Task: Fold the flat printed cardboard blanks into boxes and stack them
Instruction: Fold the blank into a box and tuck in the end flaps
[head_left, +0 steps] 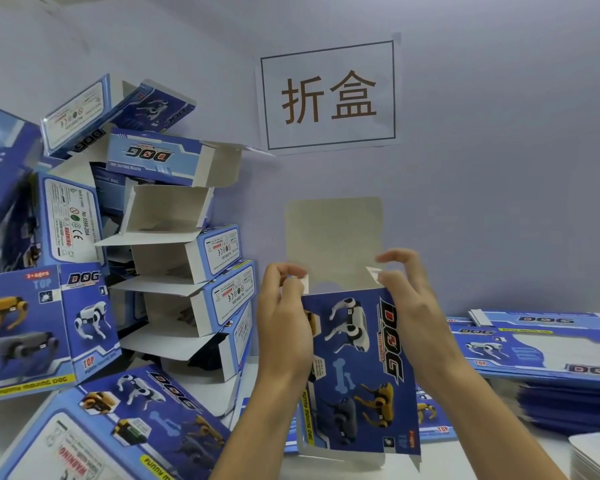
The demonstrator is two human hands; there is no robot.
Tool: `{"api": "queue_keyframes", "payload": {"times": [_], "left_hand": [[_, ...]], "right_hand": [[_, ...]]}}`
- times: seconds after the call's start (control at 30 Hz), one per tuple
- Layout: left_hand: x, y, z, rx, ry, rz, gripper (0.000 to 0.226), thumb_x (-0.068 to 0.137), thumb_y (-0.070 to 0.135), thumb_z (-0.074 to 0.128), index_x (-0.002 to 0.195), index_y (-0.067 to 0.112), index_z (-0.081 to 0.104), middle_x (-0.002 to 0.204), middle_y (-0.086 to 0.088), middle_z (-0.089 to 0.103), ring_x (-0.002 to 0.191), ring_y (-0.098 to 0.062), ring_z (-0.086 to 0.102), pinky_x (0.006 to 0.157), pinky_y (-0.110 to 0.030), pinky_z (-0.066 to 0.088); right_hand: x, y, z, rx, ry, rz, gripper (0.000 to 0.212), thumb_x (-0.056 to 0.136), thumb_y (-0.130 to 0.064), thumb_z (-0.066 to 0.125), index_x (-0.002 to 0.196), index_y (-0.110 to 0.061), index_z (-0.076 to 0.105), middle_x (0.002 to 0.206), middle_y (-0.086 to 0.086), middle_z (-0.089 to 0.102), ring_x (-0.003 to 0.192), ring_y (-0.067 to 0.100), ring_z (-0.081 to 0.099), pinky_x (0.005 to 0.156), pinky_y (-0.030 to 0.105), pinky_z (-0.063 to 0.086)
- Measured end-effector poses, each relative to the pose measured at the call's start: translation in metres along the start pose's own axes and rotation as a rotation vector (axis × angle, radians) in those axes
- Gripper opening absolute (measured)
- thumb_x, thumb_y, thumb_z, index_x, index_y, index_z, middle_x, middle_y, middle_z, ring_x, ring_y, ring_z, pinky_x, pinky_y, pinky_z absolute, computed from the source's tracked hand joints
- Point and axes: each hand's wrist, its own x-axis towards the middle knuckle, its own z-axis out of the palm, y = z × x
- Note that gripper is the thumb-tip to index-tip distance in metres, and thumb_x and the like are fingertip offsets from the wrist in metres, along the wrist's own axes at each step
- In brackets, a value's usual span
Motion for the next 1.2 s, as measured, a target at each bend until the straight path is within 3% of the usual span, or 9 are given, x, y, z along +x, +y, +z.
{"api": "queue_keyframes", "payload": {"times": [0.1, 0.27, 0.4, 0.5, 0.63, 0.8, 0.97, 1.1, 1.2], "left_hand": [[-0.002, 0.006, 0.003, -0.080, -0.015, -0.048, 0.036, 0.102, 0.013, 0.040, 0.122, 0.042, 0.047, 0.112, -0.009, 0.059, 0.077, -0.024, 0.063, 0.065, -0.037, 0.053], [-0.003, 0.010, 0.005, -0.069, -0.023, -0.043, 0.043, 0.102, 0.015, 0.037, 0.115, 0.054, 0.050, 0.107, -0.018, 0.061, 0.073, -0.026, 0.054, 0.064, -0.040, 0.046], [-0.002, 0.009, 0.004, -0.046, 0.014, 0.029, 0.035, 0.102, 0.015, 0.040, 0.095, 0.046, 0.056, 0.085, -0.004, 0.057, 0.067, -0.025, 0.052, 0.057, -0.036, 0.045], [-0.004, 0.010, 0.005, -0.029, -0.008, 0.105, 0.038, 0.103, 0.012, 0.040, 0.081, 0.039, 0.057, 0.065, 0.013, 0.059, 0.055, -0.008, 0.056, 0.048, -0.027, 0.043], [-0.005, 0.012, 0.005, -0.053, 0.016, 0.112, 0.057, 0.104, 0.016, 0.038, 0.079, 0.059, 0.065, 0.072, 0.023, 0.068, 0.061, -0.005, 0.061, 0.053, -0.024, 0.050], [-0.003, 0.004, 0.003, -0.139, 0.089, 0.092, 0.038, 0.086, 0.041, 0.037, 0.089, 0.018, 0.066, 0.096, -0.009, 0.068, 0.071, -0.017, 0.066, 0.052, -0.030, 0.051], [-0.002, 0.001, 0.002, -0.223, 0.145, 0.023, 0.037, 0.096, 0.033, 0.040, 0.068, 0.028, 0.064, 0.095, -0.003, 0.073, 0.078, -0.017, 0.074, 0.049, -0.027, 0.054], [-0.004, 0.004, 0.005, -0.175, 0.119, 0.046, 0.033, 0.100, 0.044, 0.035, 0.094, 0.029, 0.064, 0.090, 0.009, 0.071, 0.061, 0.001, 0.065, 0.045, -0.017, 0.047], [-0.003, 0.006, 0.004, -0.125, 0.062, 0.059, 0.037, 0.108, 0.043, 0.022, 0.125, 0.045, 0.055, 0.090, 0.025, 0.068, 0.069, 0.008, 0.060, 0.052, -0.006, 0.047]], "right_hand": [[0.001, 0.001, -0.002, 0.065, 0.036, 0.031, 0.028, 0.088, -0.037, 0.049, 0.111, -0.053, 0.045, 0.079, 0.017, 0.051, 0.069, 0.032, 0.049, 0.063, 0.044, 0.045], [0.001, 0.001, -0.001, 0.051, 0.012, 0.027, 0.037, 0.086, -0.036, 0.044, 0.115, -0.059, 0.049, 0.060, 0.007, 0.047, 0.059, 0.026, 0.051, 0.052, 0.034, 0.047], [-0.001, -0.001, 0.000, 0.089, 0.041, 0.028, 0.029, 0.079, -0.035, 0.045, 0.105, -0.047, 0.052, 0.073, 0.016, 0.048, 0.066, 0.032, 0.044, 0.059, 0.045, 0.042], [-0.003, -0.001, 0.001, 0.111, 0.056, -0.033, 0.013, 0.085, -0.028, 0.046, 0.089, -0.038, 0.054, 0.062, 0.007, 0.052, 0.058, 0.030, 0.047, 0.052, 0.035, 0.043], [-0.007, -0.001, 0.004, 0.256, -0.027, -0.128, 0.023, 0.087, -0.028, 0.043, 0.090, -0.034, 0.065, 0.085, 0.002, 0.071, 0.066, 0.020, 0.068, 0.053, 0.029, 0.053], [-0.007, 0.003, 0.005, 0.261, 0.109, -0.094, 0.038, 0.089, -0.046, 0.035, 0.084, -0.029, 0.069, 0.105, 0.005, 0.072, 0.093, 0.033, 0.068, 0.079, 0.049, 0.053], [-0.008, 0.002, 0.004, 0.201, 0.139, -0.050, 0.047, 0.105, -0.037, 0.033, 0.072, -0.027, 0.065, 0.082, 0.007, 0.075, 0.065, 0.029, 0.071, 0.060, 0.040, 0.055], [-0.009, 0.004, -0.002, 0.377, -0.023, -0.048, 0.029, 0.091, -0.043, 0.047, 0.098, -0.024, 0.068, 0.096, 0.009, 0.074, 0.073, 0.029, 0.072, 0.059, 0.039, 0.058], [-0.009, 0.003, -0.008, 0.367, -0.250, -0.017, 0.047, 0.083, -0.036, 0.060, 0.128, -0.047, 0.054, 0.123, 0.002, 0.068, 0.101, 0.029, 0.072, 0.078, 0.040, 0.060]]}}
